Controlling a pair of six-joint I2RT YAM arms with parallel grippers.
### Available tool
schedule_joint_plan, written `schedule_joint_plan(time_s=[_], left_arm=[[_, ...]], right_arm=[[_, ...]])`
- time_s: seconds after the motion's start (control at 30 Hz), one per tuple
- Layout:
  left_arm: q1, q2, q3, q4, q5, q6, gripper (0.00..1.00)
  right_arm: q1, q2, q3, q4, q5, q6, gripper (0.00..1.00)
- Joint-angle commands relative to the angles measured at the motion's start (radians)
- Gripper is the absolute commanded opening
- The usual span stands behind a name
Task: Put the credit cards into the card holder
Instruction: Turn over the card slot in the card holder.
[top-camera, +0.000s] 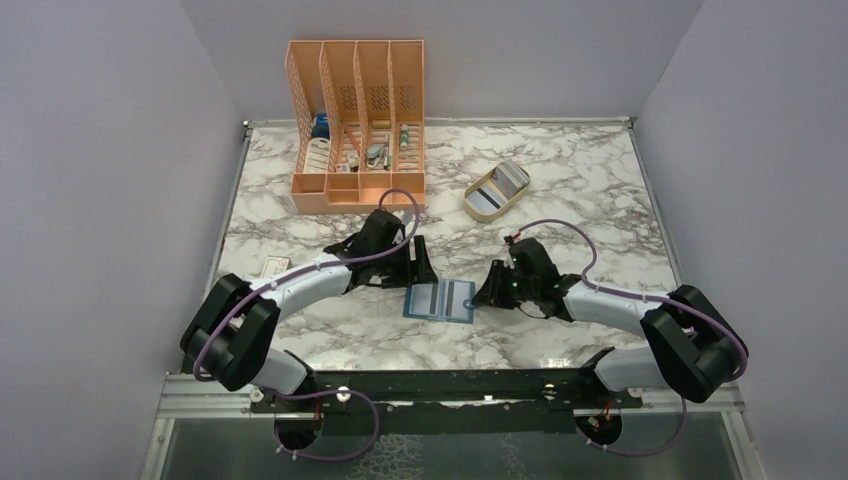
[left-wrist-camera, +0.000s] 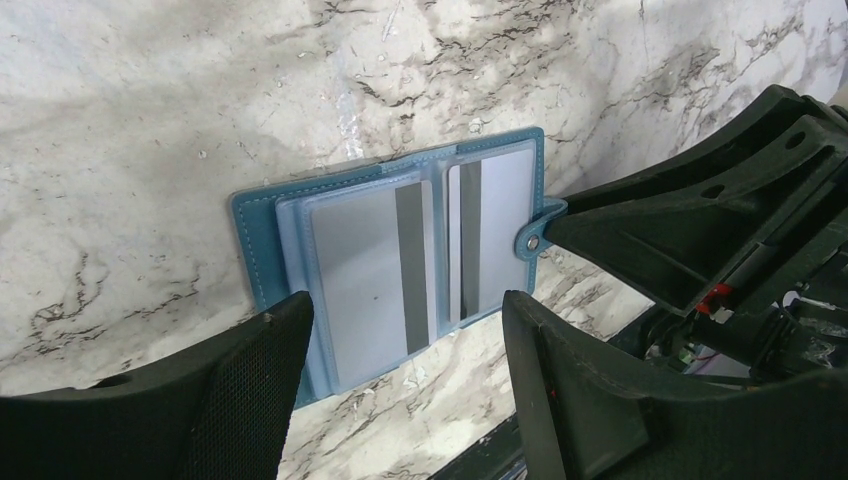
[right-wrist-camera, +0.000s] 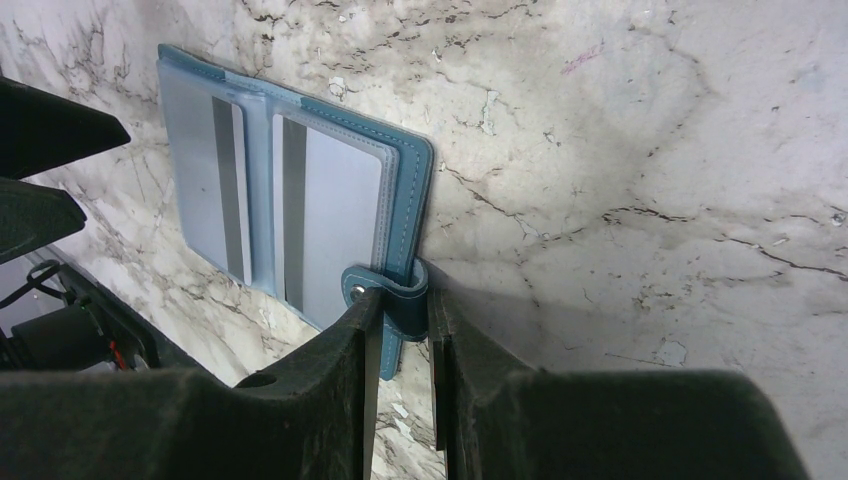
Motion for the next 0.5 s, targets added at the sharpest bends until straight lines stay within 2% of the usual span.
schedule_joint_plan(time_s=[0.0, 0.2, 0.47], left_arm=[[0.002, 0.024, -0.006, 0.052, 0.039, -0.007, 0.72], [0.000, 0.056, -0.030, 0.113, 0.078, -0.020, 0.72], [0.001, 0.066, -0.036, 0.097, 0.044, -0.011, 0.72]], right_arm=[[0.006, 0.003, 0.005, 0.010, 0.013, -0.011, 0.23], [0.006, 0.002, 0.004, 0.007, 0.016, -0.012, 0.23], [0.006, -0.007, 0.002, 0.004, 0.017, -0.013, 0.23]])
